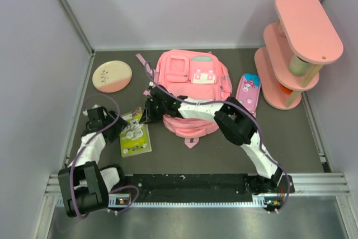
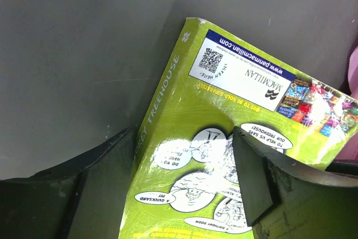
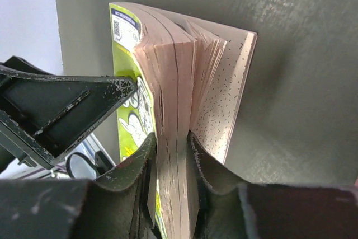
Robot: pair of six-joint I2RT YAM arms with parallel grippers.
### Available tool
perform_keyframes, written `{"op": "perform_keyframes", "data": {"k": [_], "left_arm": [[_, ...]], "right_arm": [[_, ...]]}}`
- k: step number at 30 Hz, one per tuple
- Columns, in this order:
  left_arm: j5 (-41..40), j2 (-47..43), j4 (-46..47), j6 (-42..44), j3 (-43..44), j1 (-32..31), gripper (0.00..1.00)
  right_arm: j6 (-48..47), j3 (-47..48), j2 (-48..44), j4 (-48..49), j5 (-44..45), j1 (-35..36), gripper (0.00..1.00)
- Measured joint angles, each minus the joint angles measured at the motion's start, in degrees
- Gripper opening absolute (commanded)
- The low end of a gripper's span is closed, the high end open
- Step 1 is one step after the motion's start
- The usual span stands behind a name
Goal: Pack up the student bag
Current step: Pick up the book from the center of the board.
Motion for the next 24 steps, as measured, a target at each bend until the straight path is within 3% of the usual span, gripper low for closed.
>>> {"op": "perform_keyframes", "data": {"k": [1,2,8,13,21,24], "left_arm": [[0.13,-0.02,0.13,-0.22,-0.15,0.0,0.71],[0.24,-0.11,0.24,-0.37,-0.24,0.0,0.7],[1.22,-0.39,0.66,-0.92,-0.81,0.0,0.68],[1.42,-1.11,0.79,-1.36,-1.31,0.0,0.66],[1.6,-1.46,1.25,-1.86,-2.12,0.09,0.51],[1.79,-1.49,1.36,-1.97,-2.21,0.09,0.5]], "right_arm": [[-0.28,0.0,0.0,0.17,-0.02,-0.13,0.2],[-0.52,0.0,0.0,0.15,-0.11,-0.31,0.31],[-1.33,0.0,0.0,0.2,-0.46,-0.61,0.42],[-1.86,0.0,0.0,0.15,-0.92,-0.63,0.41],[-2.89,0.04,0.02,0.04,-1.81,-0.79,0.41],[-3.41,1.11,0.52,-0.5,-2.34,-0.83,0.29]]}}
